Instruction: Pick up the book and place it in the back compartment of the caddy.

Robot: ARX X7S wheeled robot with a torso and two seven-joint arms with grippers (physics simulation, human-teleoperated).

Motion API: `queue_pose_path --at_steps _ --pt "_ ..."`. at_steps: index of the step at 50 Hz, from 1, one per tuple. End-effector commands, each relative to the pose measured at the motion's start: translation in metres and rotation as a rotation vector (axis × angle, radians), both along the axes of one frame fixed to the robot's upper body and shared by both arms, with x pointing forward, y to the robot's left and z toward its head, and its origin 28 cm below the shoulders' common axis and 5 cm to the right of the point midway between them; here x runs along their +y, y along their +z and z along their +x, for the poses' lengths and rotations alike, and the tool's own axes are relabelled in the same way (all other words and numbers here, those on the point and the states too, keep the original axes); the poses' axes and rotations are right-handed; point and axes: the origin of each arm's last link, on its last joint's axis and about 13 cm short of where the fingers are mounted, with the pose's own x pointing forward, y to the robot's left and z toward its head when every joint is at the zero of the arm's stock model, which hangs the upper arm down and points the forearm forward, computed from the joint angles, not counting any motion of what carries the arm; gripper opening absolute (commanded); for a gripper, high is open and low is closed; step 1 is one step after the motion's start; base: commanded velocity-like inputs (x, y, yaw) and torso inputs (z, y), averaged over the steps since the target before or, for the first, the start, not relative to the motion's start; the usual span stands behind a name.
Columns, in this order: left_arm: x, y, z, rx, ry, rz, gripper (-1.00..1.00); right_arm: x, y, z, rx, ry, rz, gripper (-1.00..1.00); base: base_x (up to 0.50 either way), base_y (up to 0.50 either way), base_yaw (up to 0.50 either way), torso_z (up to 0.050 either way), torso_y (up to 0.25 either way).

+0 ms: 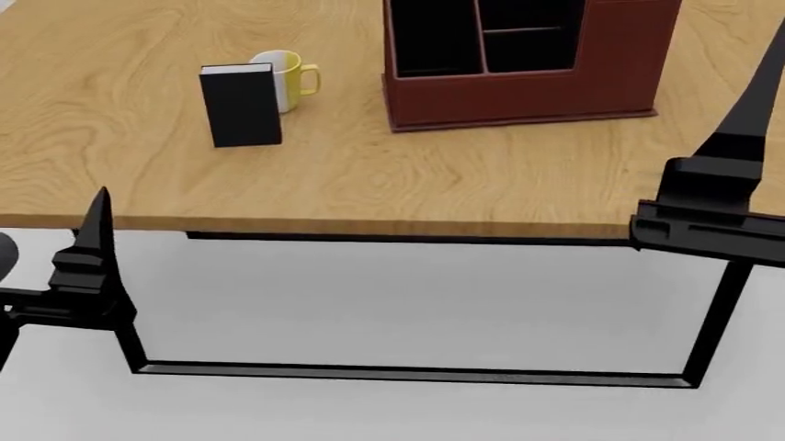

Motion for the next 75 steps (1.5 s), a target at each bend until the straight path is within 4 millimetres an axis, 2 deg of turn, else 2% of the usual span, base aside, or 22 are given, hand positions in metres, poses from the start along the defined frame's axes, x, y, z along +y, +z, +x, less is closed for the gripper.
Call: queue_pose_path --at_steps 1,30,42,75 --pt "-0.0002 -0.0002 0.0 -0.004 -0.002 -0.005 1.0 0.0001 -0.001 0.0004 0.001 0.005 0.001 1.0 0.0 -0.27 0.0 0.0 0.0" --pt "0.0009 -0.0018 -0.0018 -0.007 -0.007 -0.015 1.0 0.0023 -0.0009 0.0006 -0.005 0.016 0.002 1.0 0.0 -0.27 0.0 0.0 0.0" --pt "0.0005 -0.0014 -0.001 -0.009 -0.014 -0.02 1.0 0.0034 -0.0016 0.0022 -0.001 0.016 0.01 1.0 0.0 0.0 0.0 0.0 0.0" --pt "0.0005 0.001 -0.0006 -0.022 -0.015 -0.026 1.0 0.0042 -0.0017 0.0023 -0.001 0.018 0.009 1.0 0.31 -0.03 0.0 0.0 0.0"
